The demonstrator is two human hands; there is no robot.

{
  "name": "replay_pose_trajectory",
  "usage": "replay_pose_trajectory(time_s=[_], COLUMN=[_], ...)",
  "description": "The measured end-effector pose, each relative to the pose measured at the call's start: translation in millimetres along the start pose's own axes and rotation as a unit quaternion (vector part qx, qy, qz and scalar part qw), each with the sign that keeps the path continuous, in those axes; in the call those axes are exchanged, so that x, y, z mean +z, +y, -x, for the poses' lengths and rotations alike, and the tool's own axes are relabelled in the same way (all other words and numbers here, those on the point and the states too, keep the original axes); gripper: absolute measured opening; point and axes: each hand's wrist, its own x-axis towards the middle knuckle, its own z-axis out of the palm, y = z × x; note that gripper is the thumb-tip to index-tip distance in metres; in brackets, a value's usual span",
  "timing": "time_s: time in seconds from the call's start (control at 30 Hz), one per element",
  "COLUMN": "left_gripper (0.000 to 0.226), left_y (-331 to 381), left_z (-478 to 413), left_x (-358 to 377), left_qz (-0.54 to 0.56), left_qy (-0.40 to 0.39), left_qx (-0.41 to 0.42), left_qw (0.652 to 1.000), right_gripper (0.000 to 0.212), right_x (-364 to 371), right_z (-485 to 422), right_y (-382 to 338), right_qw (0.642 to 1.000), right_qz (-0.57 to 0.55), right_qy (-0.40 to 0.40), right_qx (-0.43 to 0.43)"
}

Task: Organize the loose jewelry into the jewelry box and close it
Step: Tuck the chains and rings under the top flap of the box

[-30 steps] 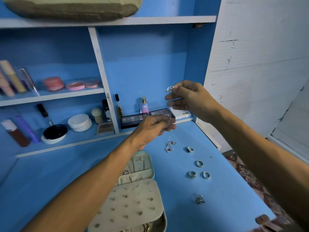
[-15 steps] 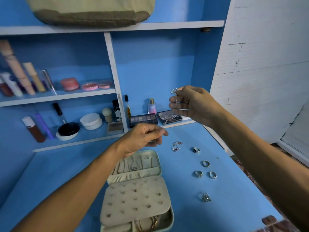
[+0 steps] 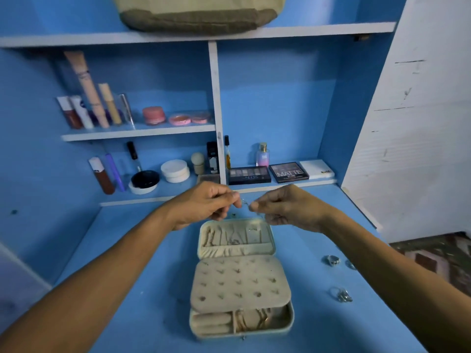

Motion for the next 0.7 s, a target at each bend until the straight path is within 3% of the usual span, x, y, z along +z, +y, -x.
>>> replay_pose_trajectory(time_s=[0.23,0.43,0.57,0.63,0.7], left_gripper=[0.027,0.027,0.022,0.031,0.048], left_y=[-7.6,-15.9,-15.4,-14.9,-10.5], left_z=[3.0,2.4,6.4,6.3,4.7], left_x=[-2.7,-8.6,-9.4,-9.3,-6.7], left_qz=[-0.032,-0.045,-0.119,-0.161,-0.122], left_qy=[-0.007,-0.027,-0.053,-0.047,-0.033], left_qx=[-0.025,-0.053,-0.060,-0.042,-0.010], left_qw=[0.999,0.997,0.990,0.985,0.992], right_gripper=[0.020,0.022,0.019,0.020,0.021], right_x=[3.8,1.2,1.0,-0.1,0.5], right_z=[3.5,0.1,0.3,-1.2,-3.6], right_y=[-1.3,5.5,-2.5,-7.2,-11.3], right_qw=[0.991,0.999,0.998,0.995,0.992], right_qz=[0.134,-0.022,0.022,0.068,0.091], right_qy=[-0.017,-0.036,-0.045,-0.060,-0.076], right_qx=[-0.025,-0.013,-0.029,-0.039,-0.047])
